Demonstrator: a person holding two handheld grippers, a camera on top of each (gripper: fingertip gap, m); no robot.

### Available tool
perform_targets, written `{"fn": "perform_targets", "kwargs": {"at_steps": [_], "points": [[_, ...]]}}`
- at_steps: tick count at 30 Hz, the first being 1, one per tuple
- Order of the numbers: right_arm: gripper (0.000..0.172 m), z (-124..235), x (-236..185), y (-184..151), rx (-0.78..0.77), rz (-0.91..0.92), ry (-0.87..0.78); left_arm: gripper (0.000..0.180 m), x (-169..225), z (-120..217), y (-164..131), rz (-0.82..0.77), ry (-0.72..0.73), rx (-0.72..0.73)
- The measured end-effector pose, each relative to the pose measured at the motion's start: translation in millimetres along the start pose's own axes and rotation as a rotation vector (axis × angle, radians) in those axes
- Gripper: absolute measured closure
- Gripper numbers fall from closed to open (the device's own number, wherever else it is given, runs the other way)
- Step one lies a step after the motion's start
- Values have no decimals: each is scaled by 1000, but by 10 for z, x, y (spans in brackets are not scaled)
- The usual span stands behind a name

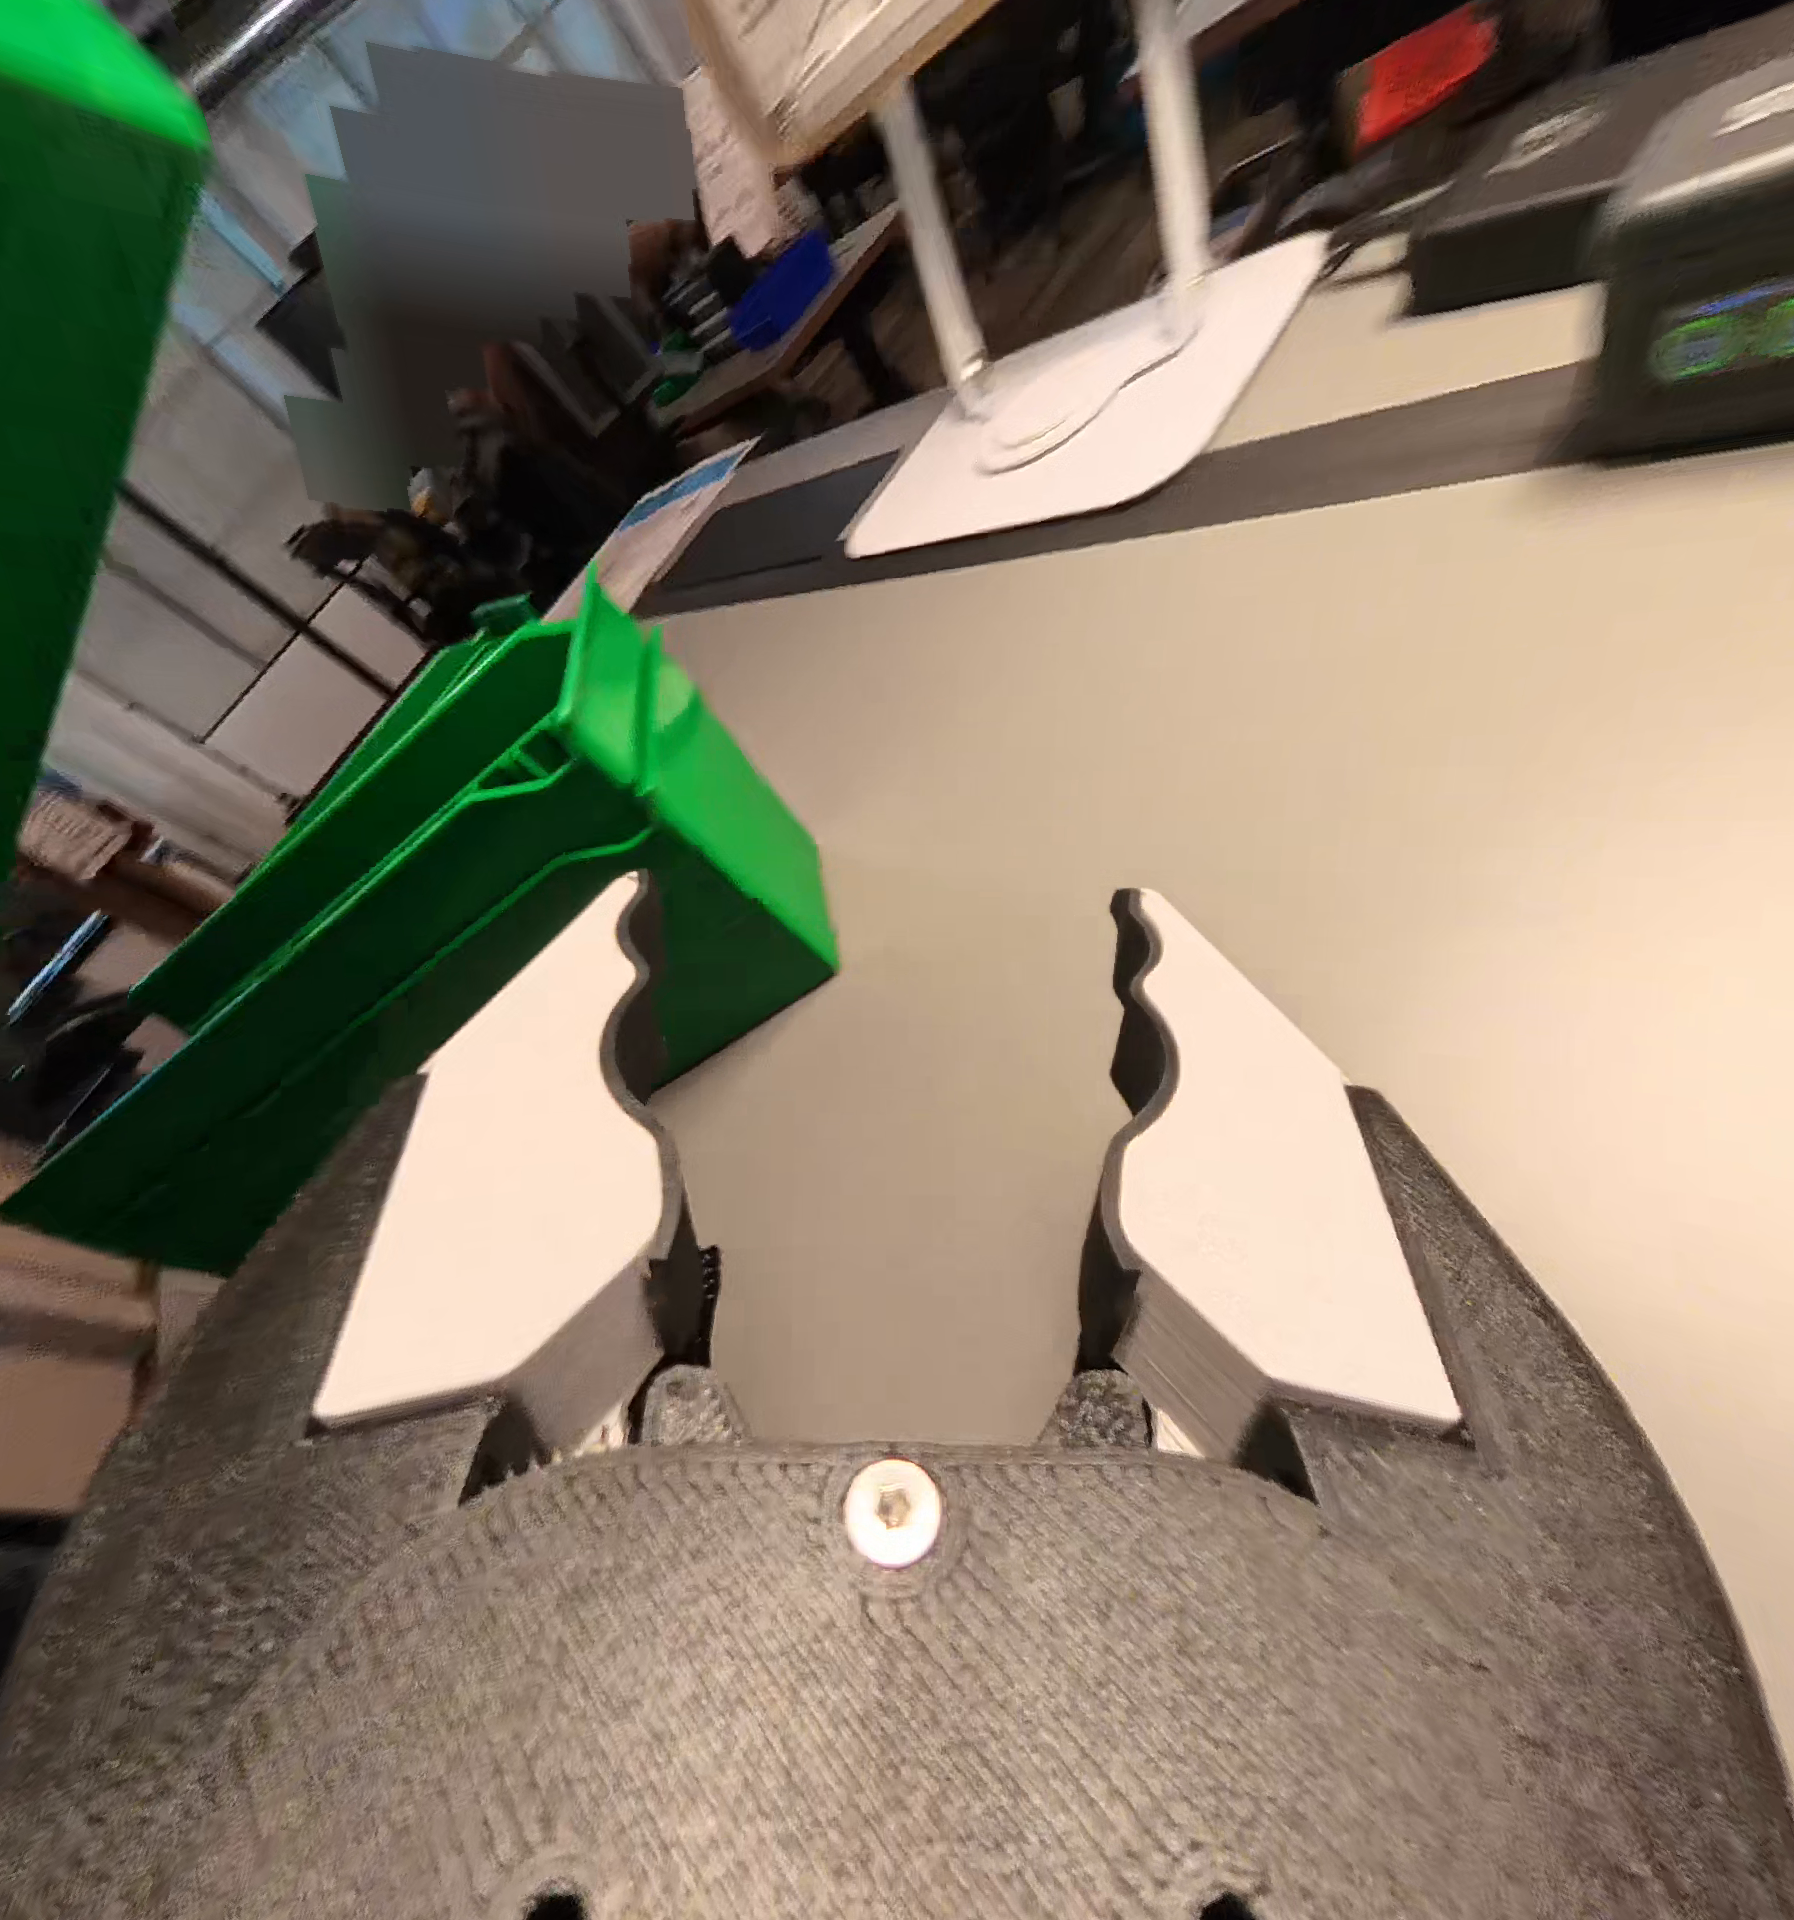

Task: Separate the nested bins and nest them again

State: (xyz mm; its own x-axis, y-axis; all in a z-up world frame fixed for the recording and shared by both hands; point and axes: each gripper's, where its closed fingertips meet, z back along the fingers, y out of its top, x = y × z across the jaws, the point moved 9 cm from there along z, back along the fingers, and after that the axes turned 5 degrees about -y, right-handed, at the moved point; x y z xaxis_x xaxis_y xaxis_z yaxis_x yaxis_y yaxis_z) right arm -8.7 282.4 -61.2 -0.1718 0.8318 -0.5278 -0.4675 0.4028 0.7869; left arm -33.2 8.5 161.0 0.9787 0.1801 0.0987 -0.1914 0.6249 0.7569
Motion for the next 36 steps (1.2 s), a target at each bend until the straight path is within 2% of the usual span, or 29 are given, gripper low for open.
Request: {"fn": "perform_targets", "kwargs": {"at_steps": [5, 11, 15, 19, 24, 28, 30, 33, 36], "points": [[83, 556, 618, 78, 114, -92, -209, 84, 277, -776, 36, 104, -116, -20], [83, 1081, 1075, 1, 258, -225, -284, 83, 496, -1806, -28, 129, -115, -147], [82, 1207, 1119, -17, 289, -214, -328, 82, 562, -2293, -163, 115, -64, -217], [82, 1130, 1088, -49, 252, -192, -322, 76, 606, -2532, -233, 136, -45, -196], [82, 1120, 1096, -69, 246, -196, -328, 67, 624, -2565, -252, 202, -42, -122], [82, 1124, 1107, -86, 244, -201, -336, 66, 647, -2371, -275, 259, -125, -12], [83, 1131, 1109, -91, 249, -204, -338, 66, 662, -2139, -261, 283, -192, 46], [83, 1170, 1103, -109, 253, -209, -347, 67, 635, -1618, -277, 266, -254, 113], [83, 1301, 1006, -124, 278, -202, -345, 67, 377, -991, -415, 180, -168, 164]]}}
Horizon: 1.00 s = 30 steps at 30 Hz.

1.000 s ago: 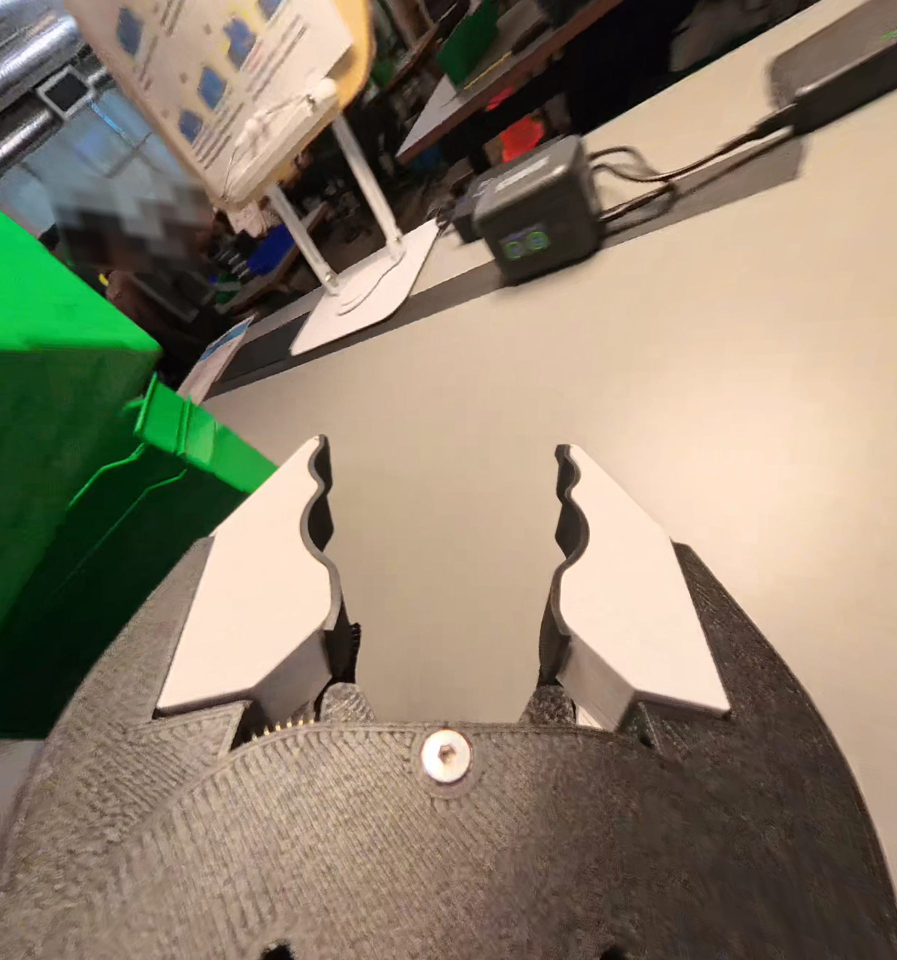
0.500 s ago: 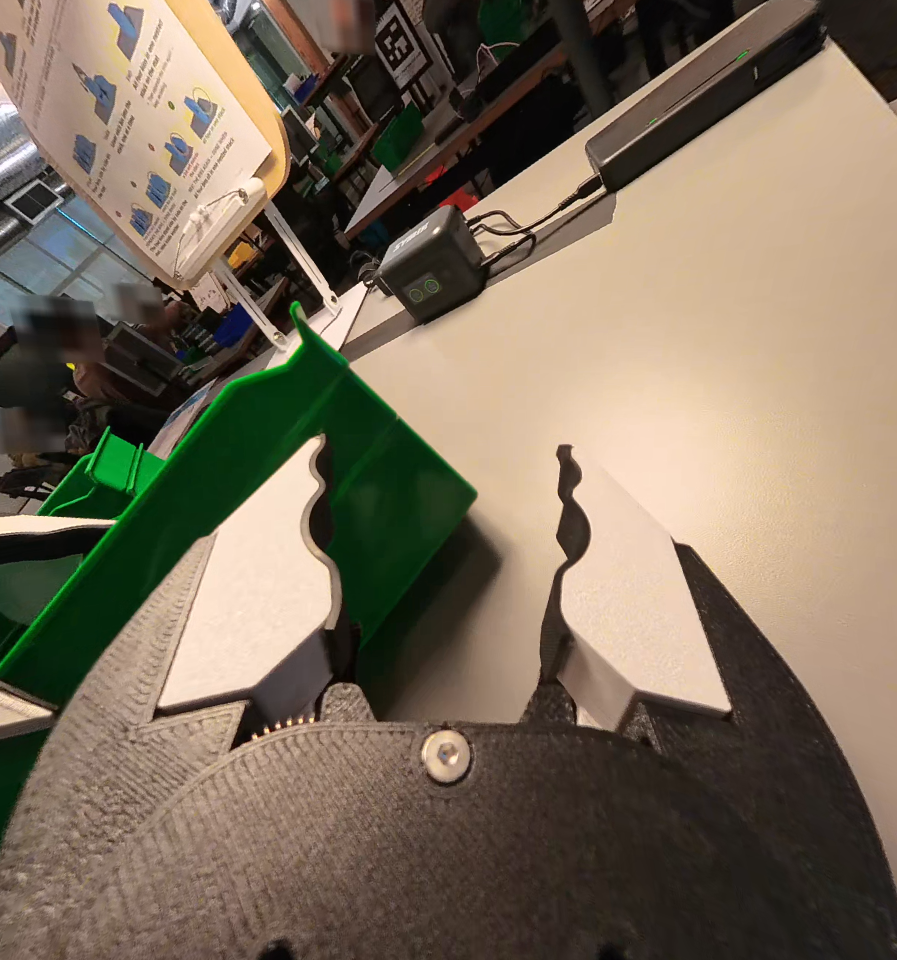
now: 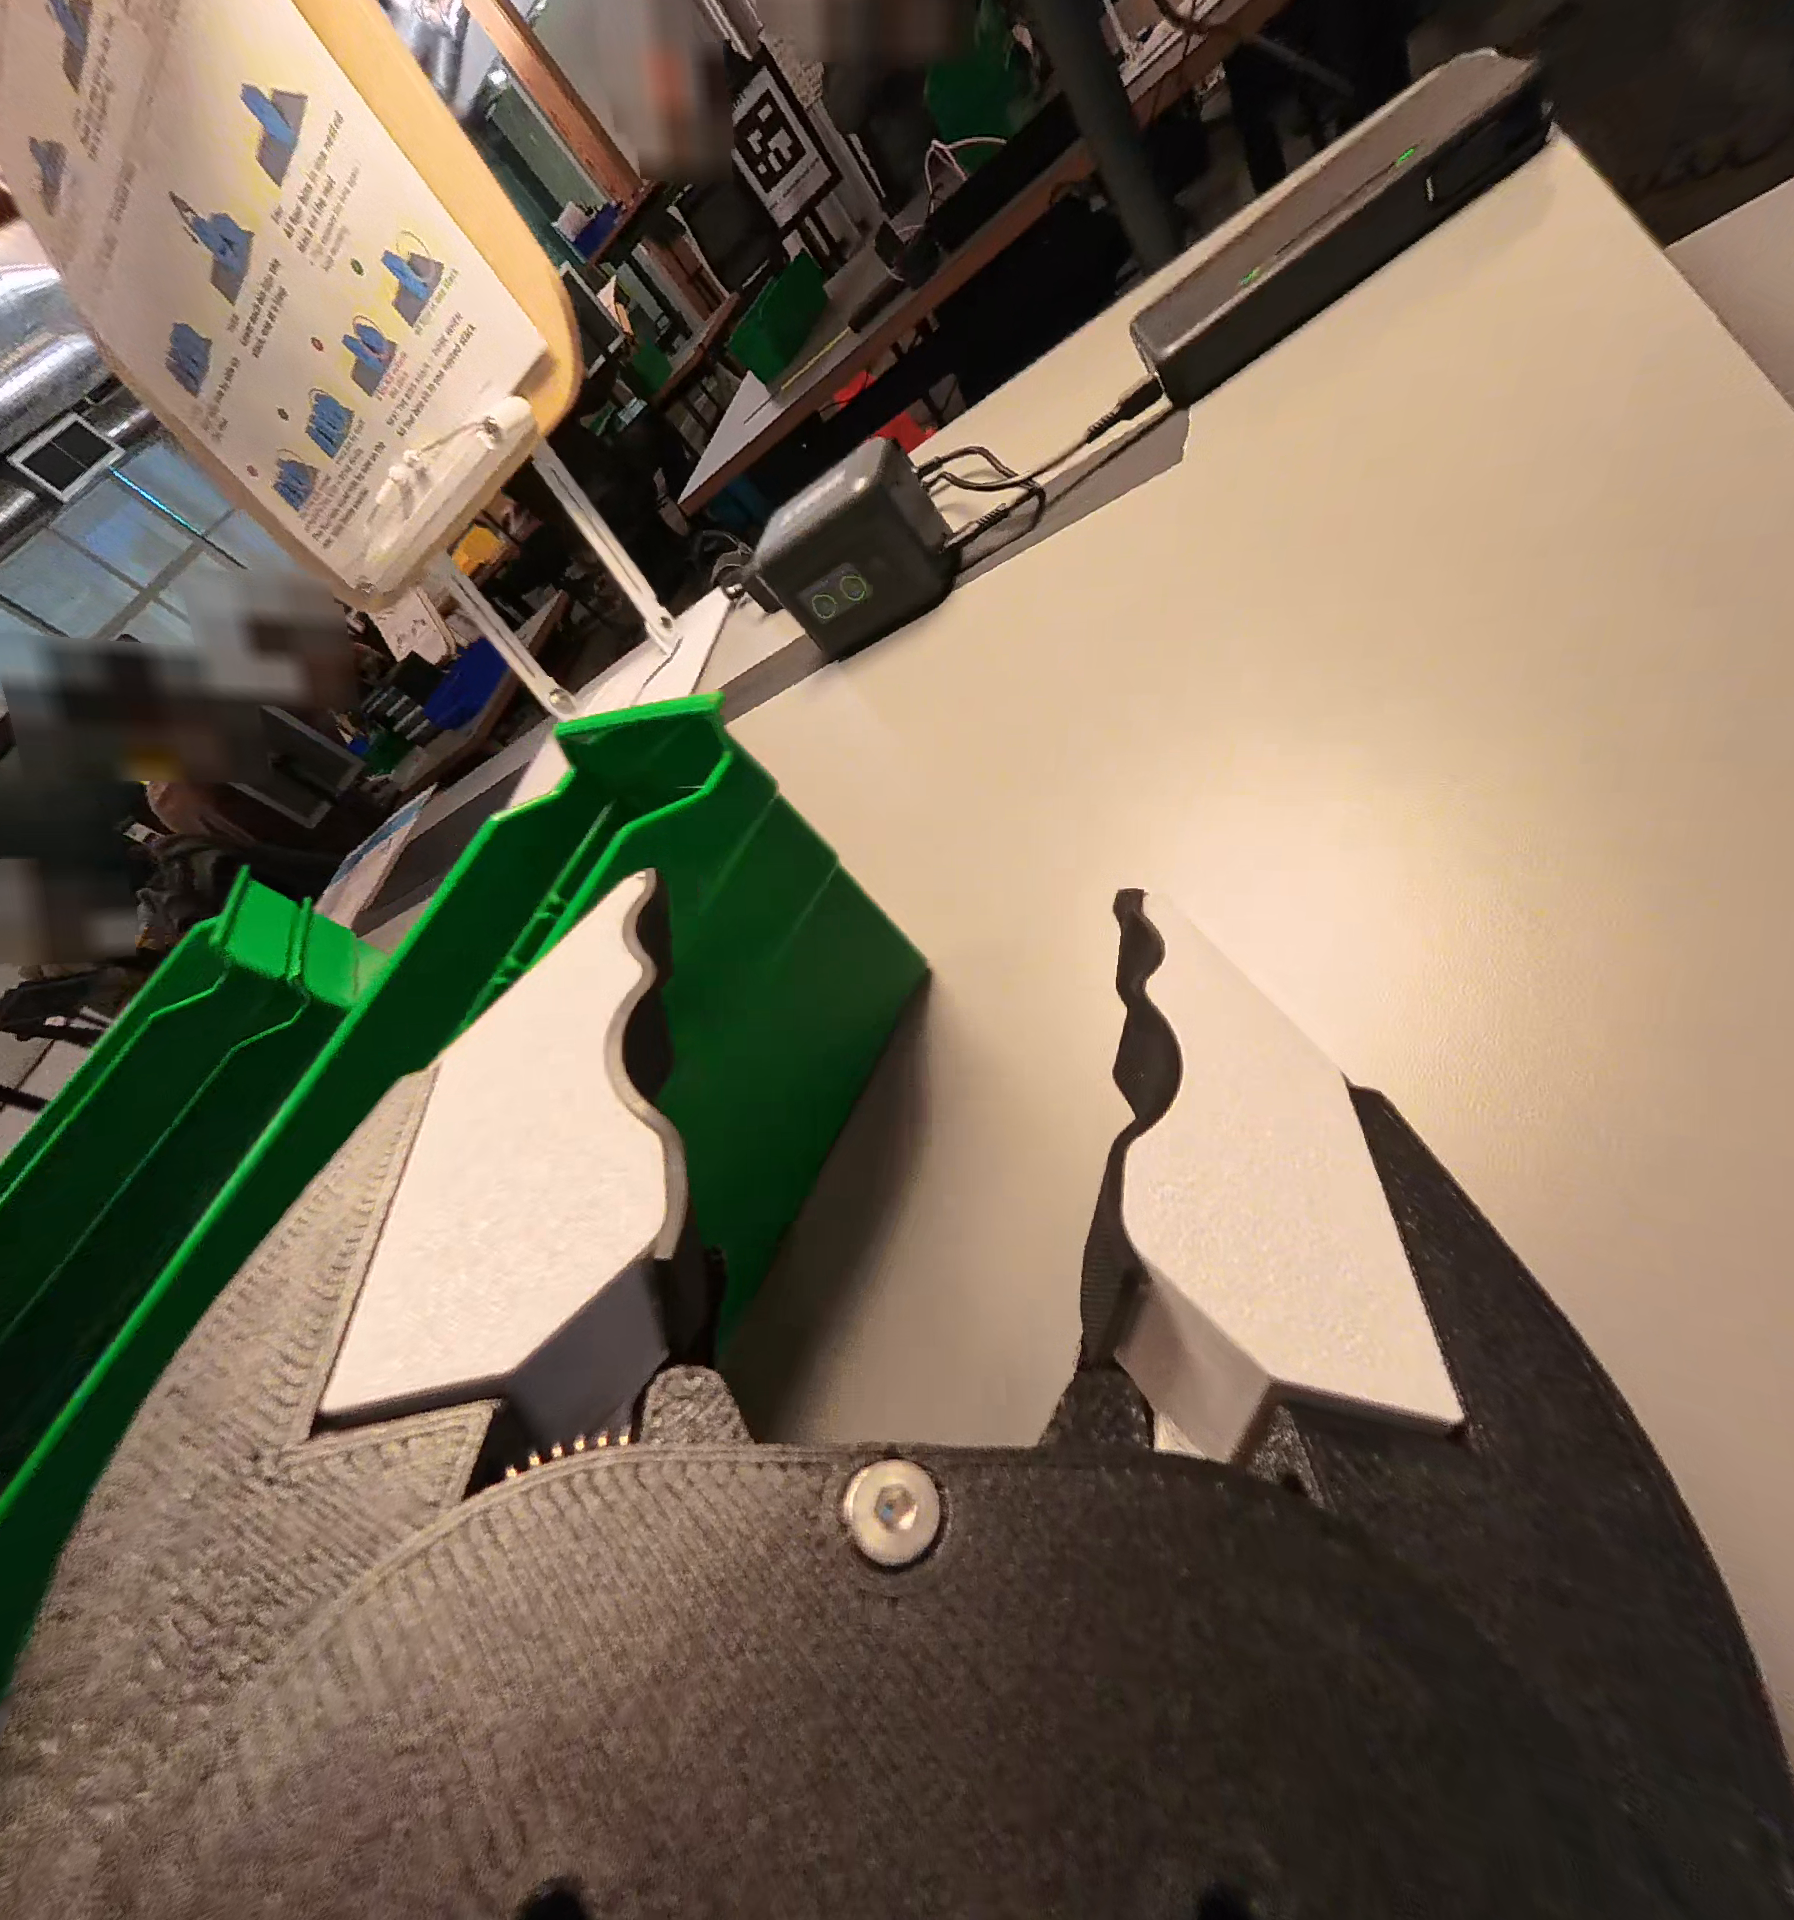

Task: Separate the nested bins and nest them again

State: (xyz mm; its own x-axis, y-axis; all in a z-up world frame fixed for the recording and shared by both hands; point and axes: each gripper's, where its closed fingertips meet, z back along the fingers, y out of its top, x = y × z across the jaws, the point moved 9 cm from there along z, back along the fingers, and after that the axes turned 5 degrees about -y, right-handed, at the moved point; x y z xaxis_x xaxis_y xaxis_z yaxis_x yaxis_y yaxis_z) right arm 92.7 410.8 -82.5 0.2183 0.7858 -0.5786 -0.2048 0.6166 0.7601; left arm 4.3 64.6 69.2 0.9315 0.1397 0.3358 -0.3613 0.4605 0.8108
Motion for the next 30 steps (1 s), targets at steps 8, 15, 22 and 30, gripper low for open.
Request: {"fn": "perform_targets", "kwargs": {"at_steps": [8, 15, 22, 30], "points": [[83, 791, -1315, -140, -23, 223, 194, 77, -1087, 1454, -627, 67, 237, 51], [84, 571, -2821, -538, -262, 467, 372, 100, -1403, 1598, -1121, 216, 103, 60], [80, -23, -3171, -1305, -488, 480, 363, 106, -1064, 1367, -1315, 206, -43, 72], [78, 136, -3022, -1103, -426, 509, 240, 100, -873, 1093, -1268, 280, -221, 169]]}}
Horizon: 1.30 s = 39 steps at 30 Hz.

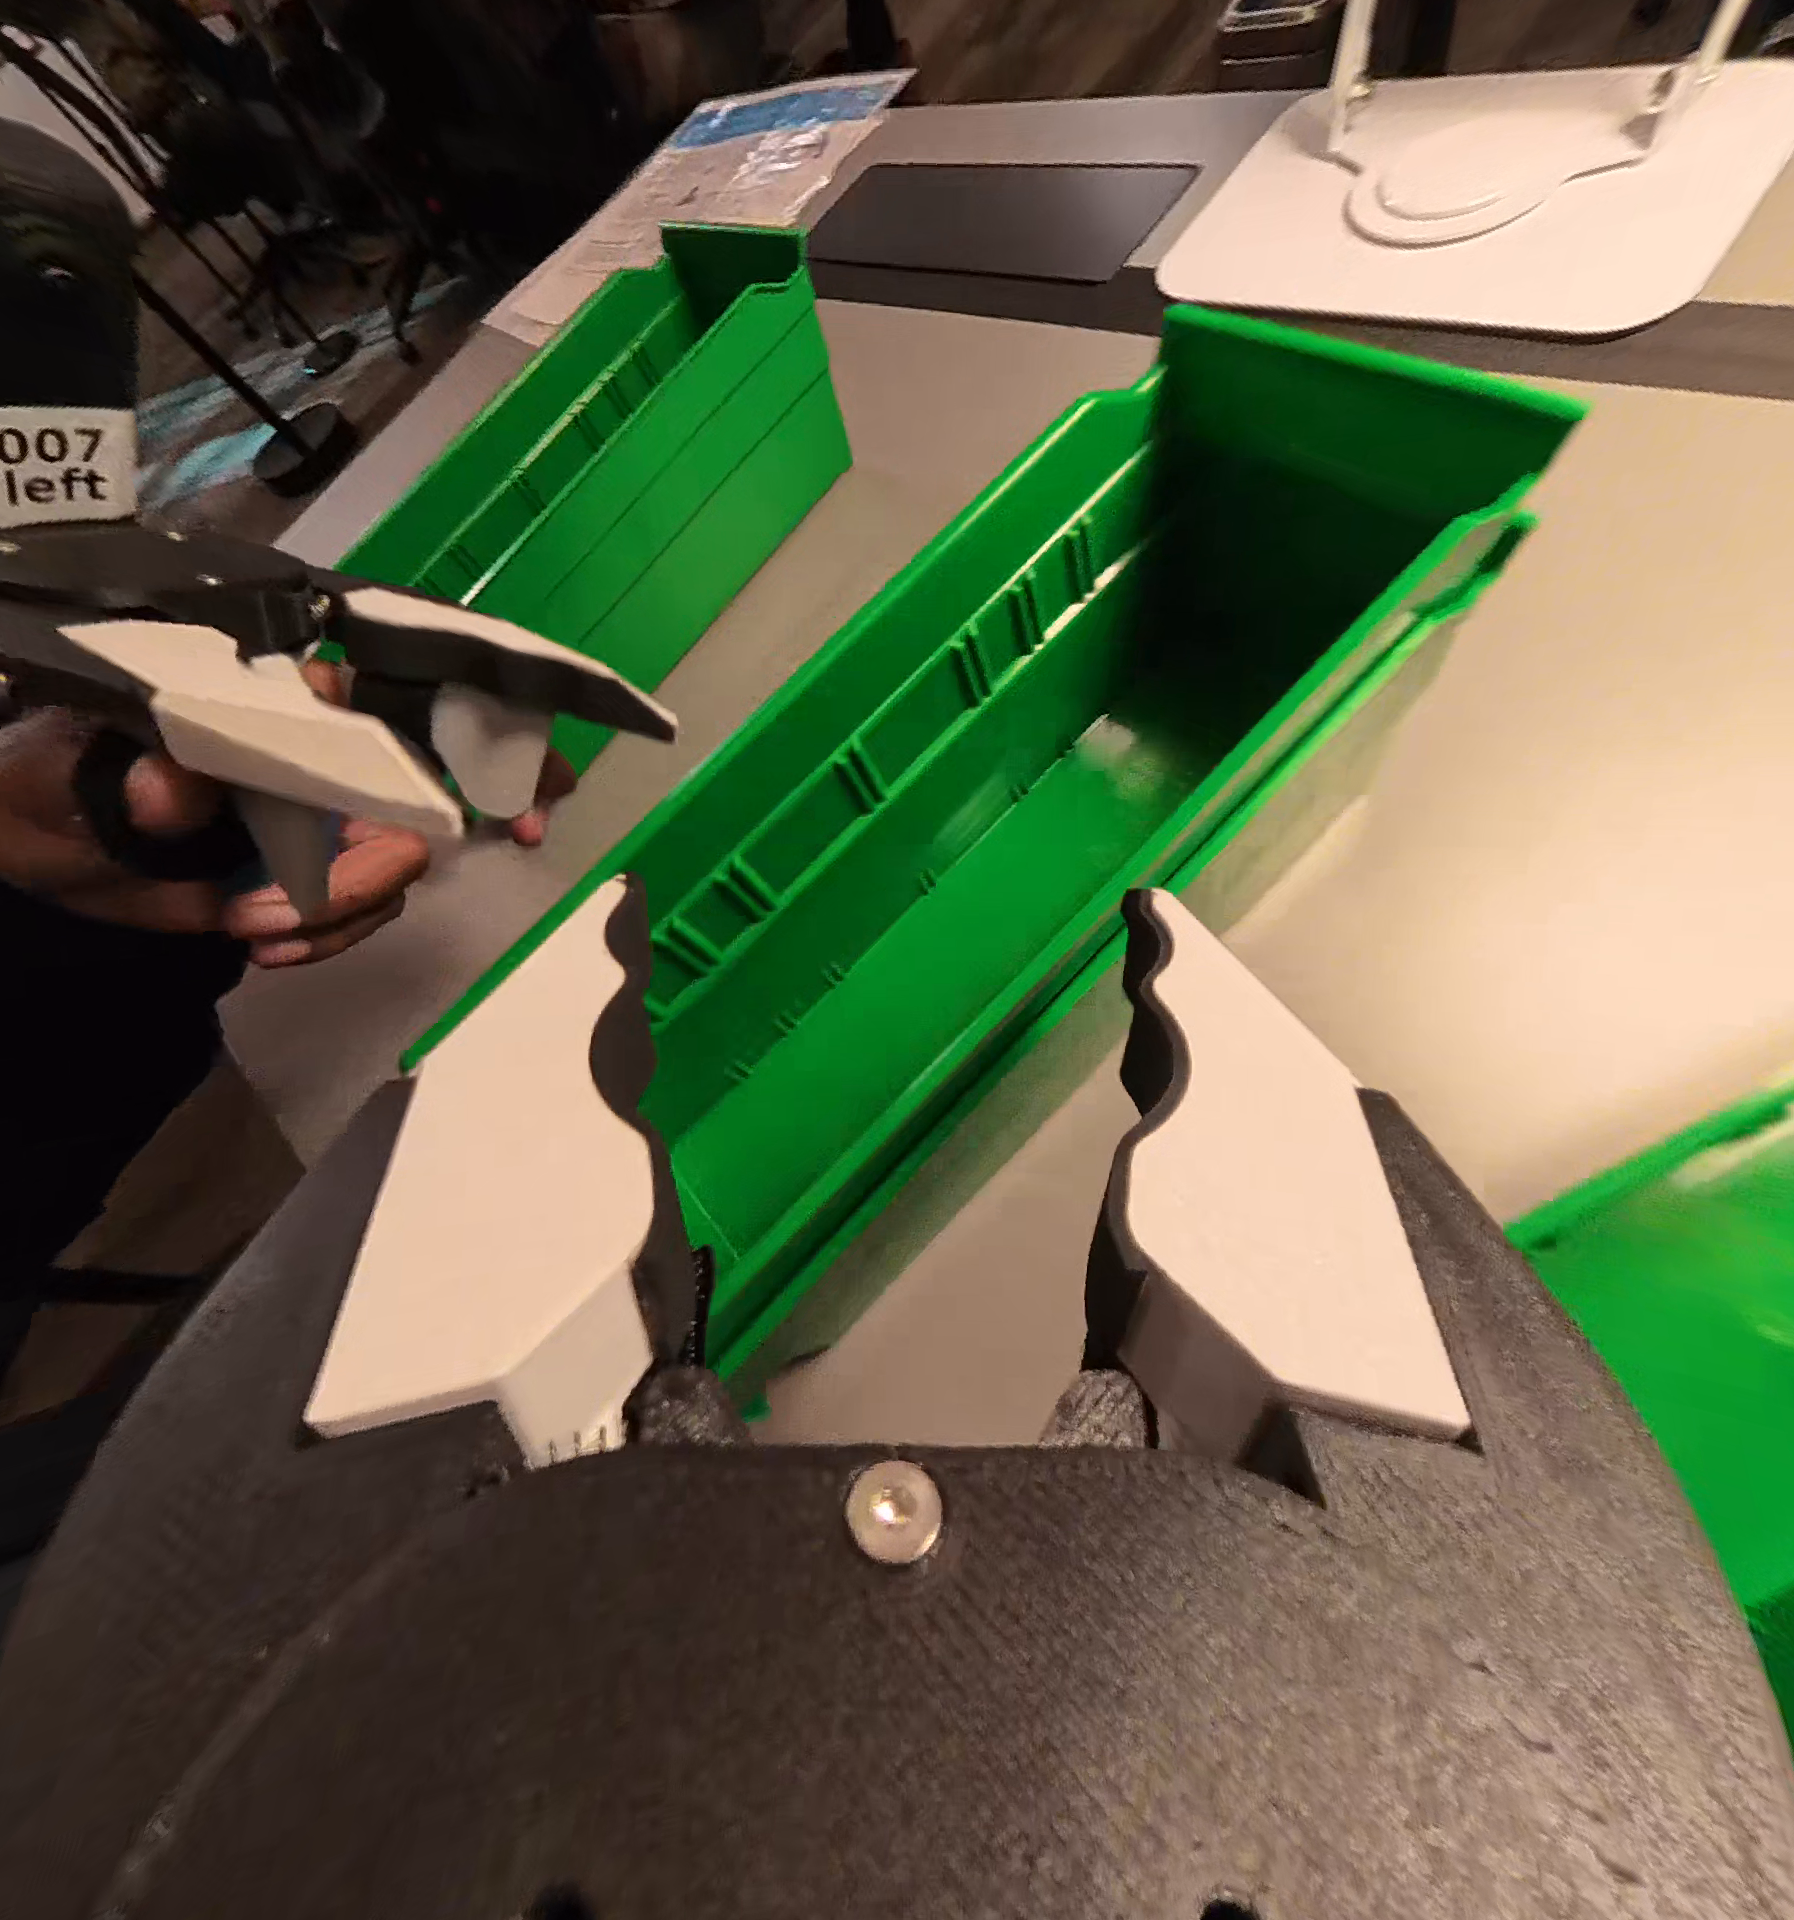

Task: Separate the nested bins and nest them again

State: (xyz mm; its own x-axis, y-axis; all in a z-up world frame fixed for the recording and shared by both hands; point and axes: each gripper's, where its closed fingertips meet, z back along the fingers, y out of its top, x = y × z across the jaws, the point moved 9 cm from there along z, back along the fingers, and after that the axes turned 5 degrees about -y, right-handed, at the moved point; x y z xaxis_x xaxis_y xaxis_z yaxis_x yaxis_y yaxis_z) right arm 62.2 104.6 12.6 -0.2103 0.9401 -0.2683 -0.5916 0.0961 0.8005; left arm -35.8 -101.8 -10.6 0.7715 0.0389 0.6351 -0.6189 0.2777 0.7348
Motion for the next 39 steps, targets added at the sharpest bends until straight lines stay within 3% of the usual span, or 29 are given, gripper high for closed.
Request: {"fn": "perform_targets", "kwargs": {"at_steps": [6, 12, 16, 20, 26, 39], "points": [[65, 13, 23, 42, -102, 46, -80, 97, -368, -195, 185, 11, 136, 184], [44, -230, -45, 113, -251, 105, -134, 95, -728, -378, -3, -189, 386, 187], [39, -324, -66, 140, -326, 137, -173, 93, -664, -533, -183, -237, 381, 82], [31, -376, -96, 156, -404, 171, -222, 108, -600, -641, -270, -236, 401, 84], [34, -444, 43, 207, -514, 207, -365, 105, -510, -798, -363, -232, 358, 66], [62, -490, 48, 345, -552, 241, -391, 98, -491, -802, -403, -251, 308, 50]]}}
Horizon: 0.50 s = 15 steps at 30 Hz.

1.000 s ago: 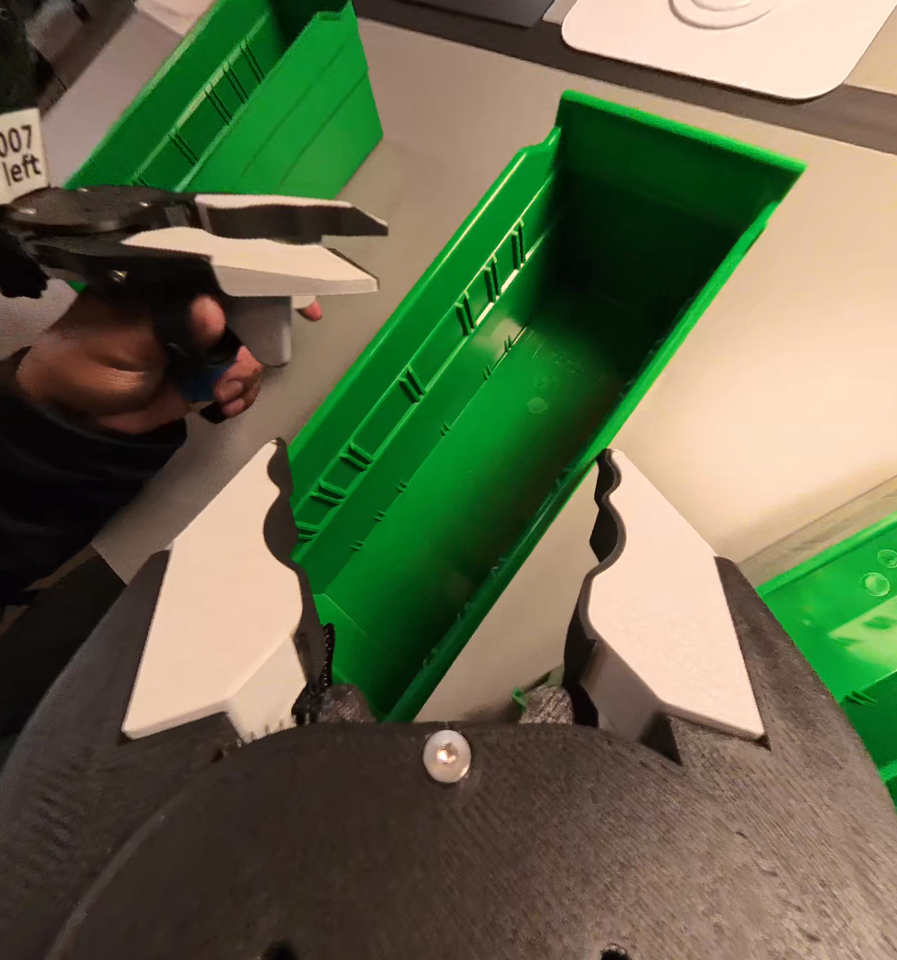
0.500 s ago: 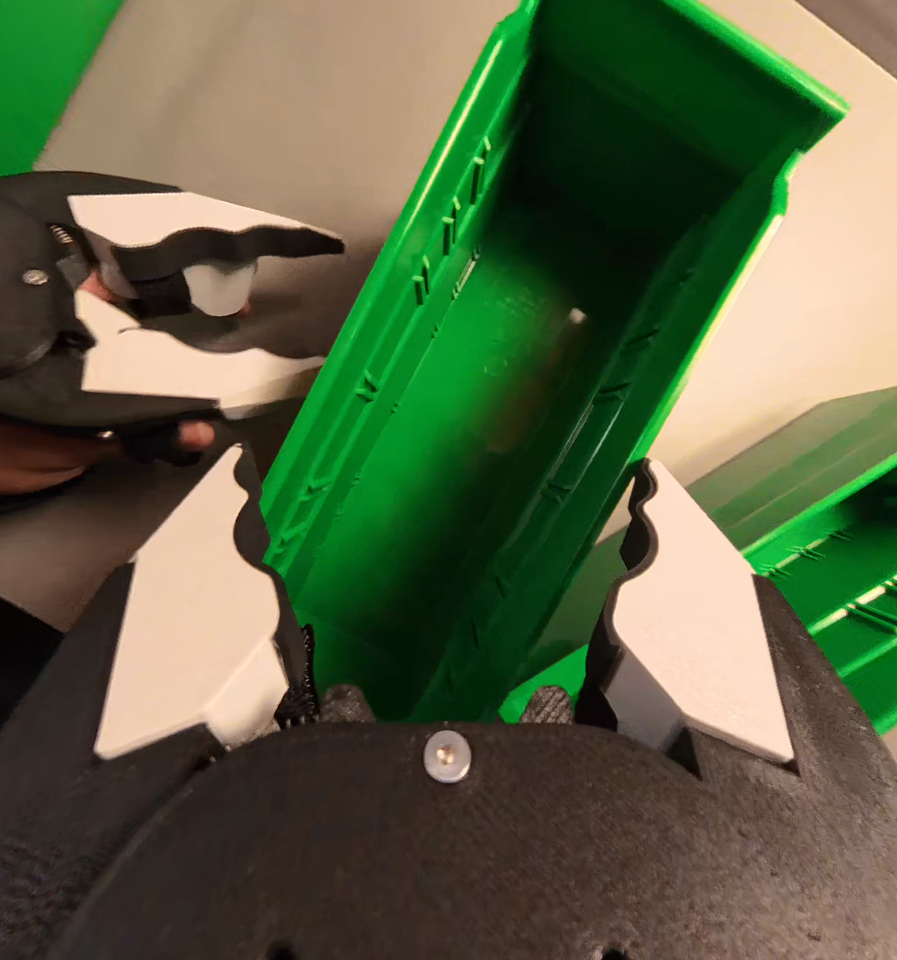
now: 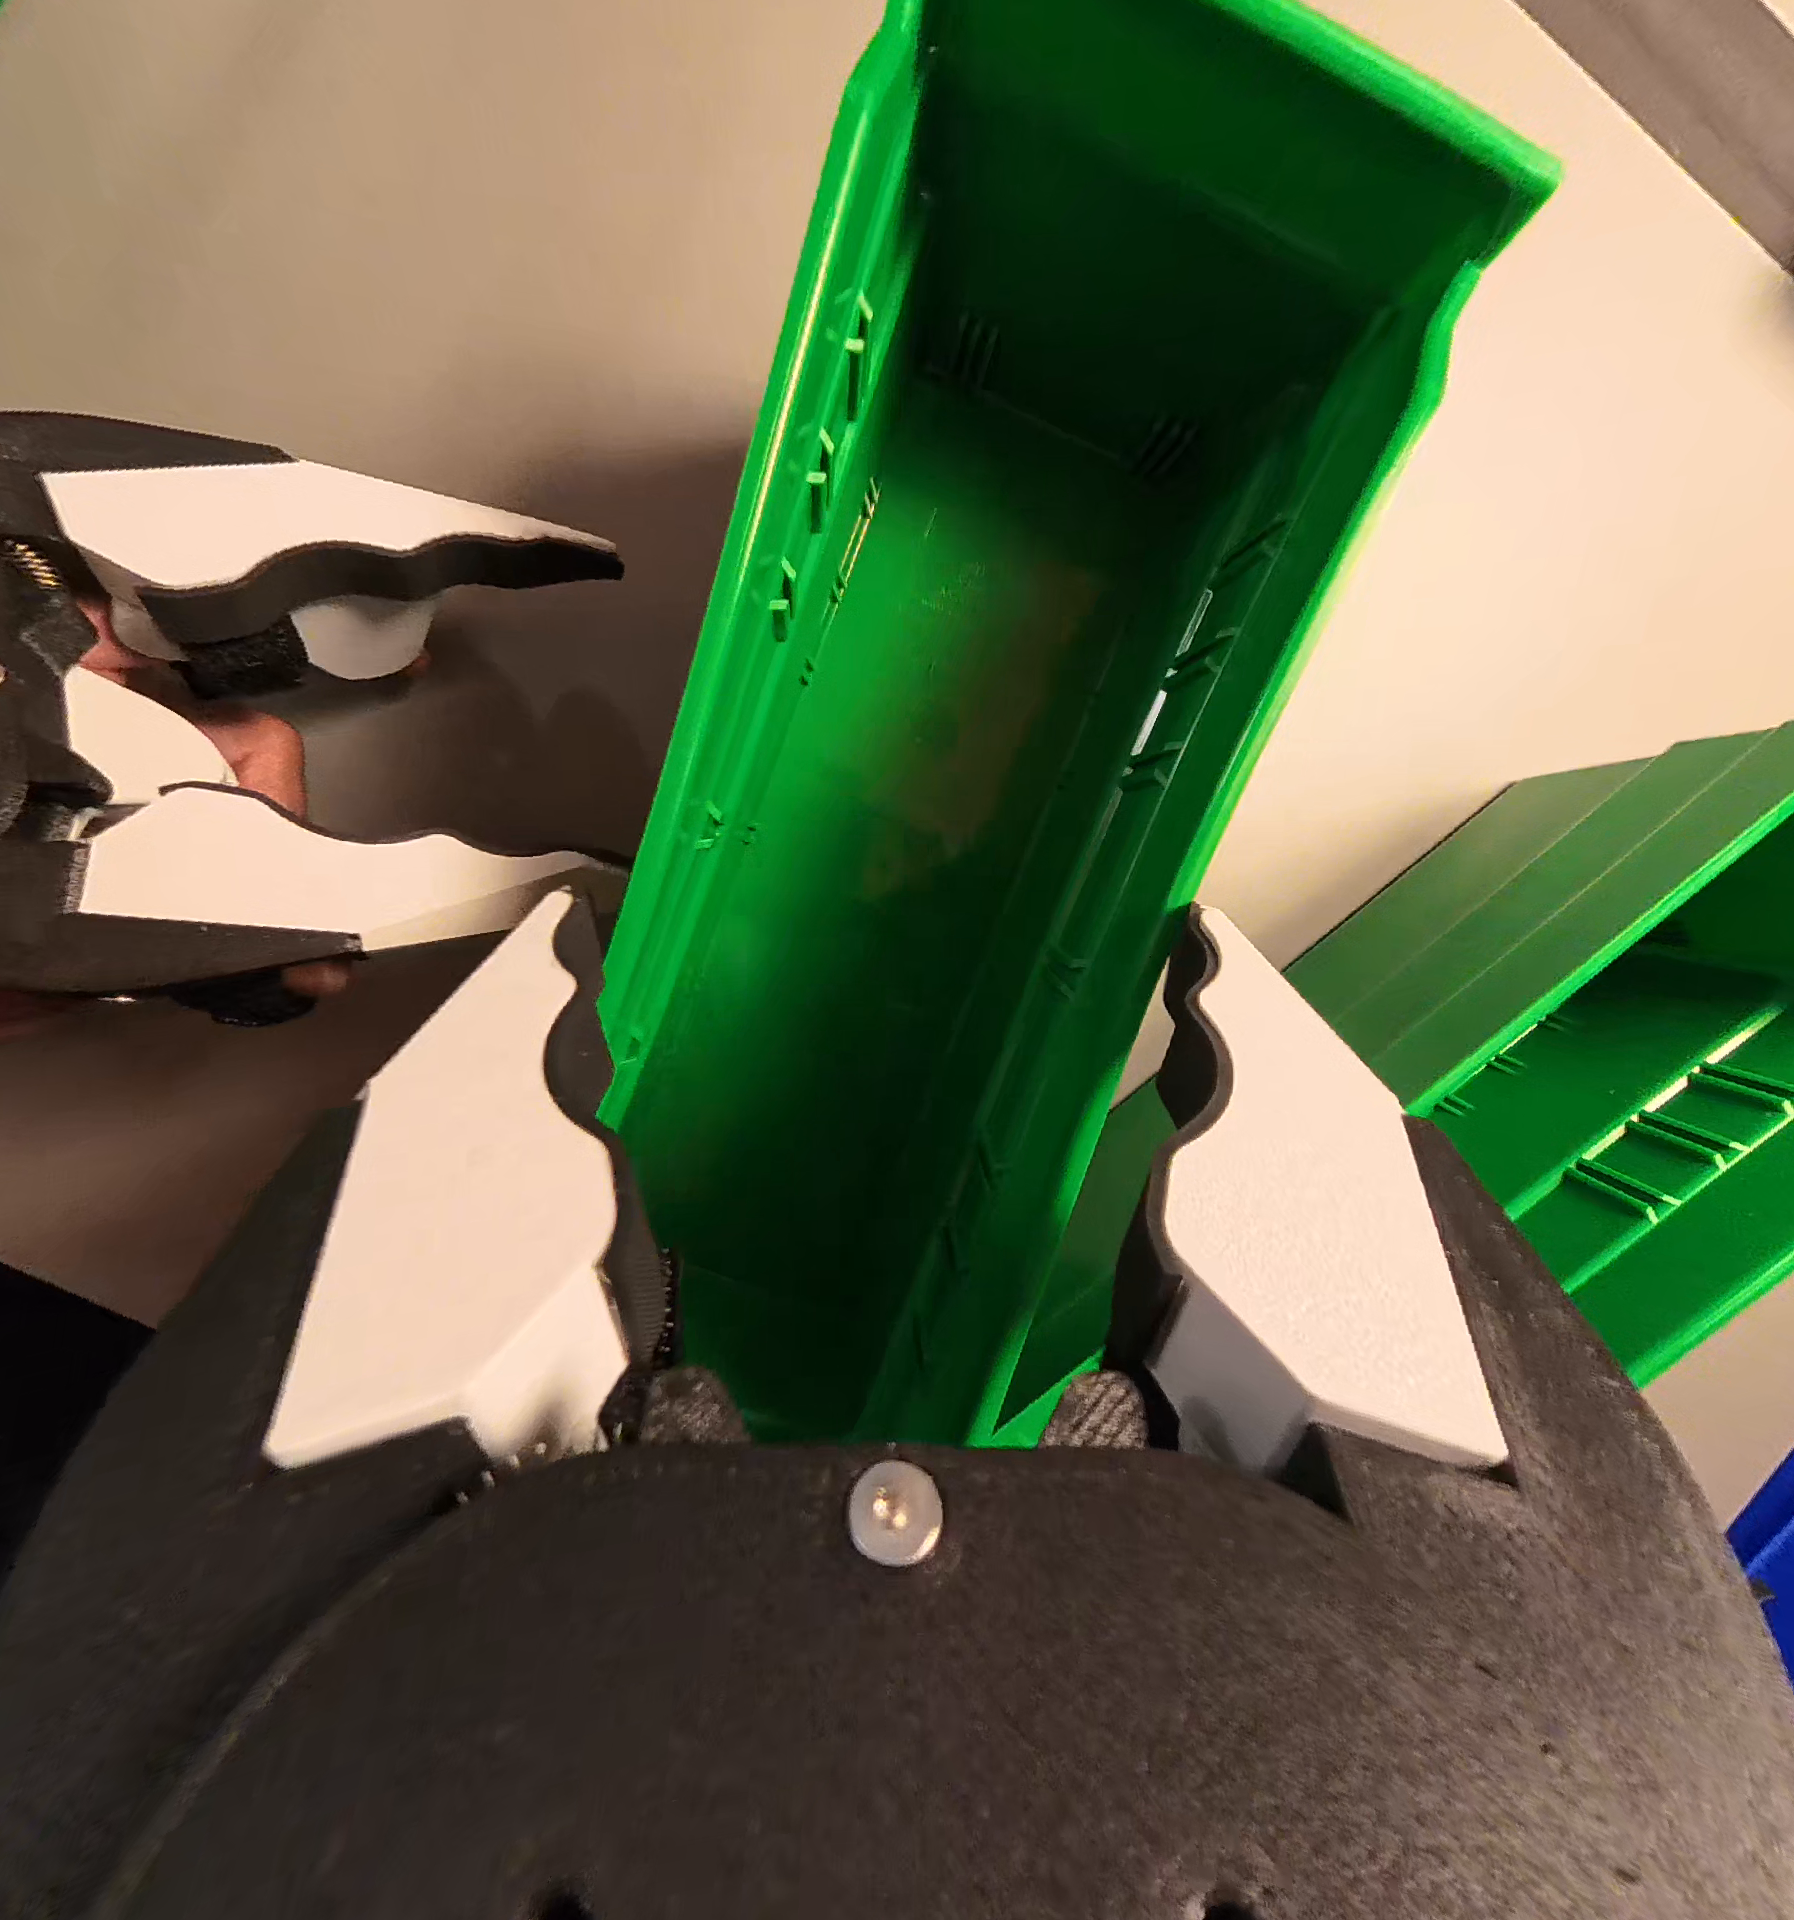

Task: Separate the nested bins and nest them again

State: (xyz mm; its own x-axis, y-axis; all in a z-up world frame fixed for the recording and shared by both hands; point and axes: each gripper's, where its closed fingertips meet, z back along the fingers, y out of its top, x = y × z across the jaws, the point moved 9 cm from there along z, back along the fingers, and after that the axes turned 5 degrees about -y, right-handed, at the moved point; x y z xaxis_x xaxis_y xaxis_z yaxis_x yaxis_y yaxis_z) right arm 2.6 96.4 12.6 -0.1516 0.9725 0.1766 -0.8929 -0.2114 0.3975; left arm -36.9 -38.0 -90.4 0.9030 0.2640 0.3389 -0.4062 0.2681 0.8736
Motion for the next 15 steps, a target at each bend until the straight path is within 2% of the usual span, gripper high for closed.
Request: {"fn": "perform_targets", "kwargs": {"at_steps": [9, 15], "points": [[69, 109, 51, 61, 55, -4, 12, 98, -45, 37, 21, 3, 14, -1], [70, 89, 62, 40, 27, 27, -4, 98, -63, 40, 24, 6, 17, -5]]}}
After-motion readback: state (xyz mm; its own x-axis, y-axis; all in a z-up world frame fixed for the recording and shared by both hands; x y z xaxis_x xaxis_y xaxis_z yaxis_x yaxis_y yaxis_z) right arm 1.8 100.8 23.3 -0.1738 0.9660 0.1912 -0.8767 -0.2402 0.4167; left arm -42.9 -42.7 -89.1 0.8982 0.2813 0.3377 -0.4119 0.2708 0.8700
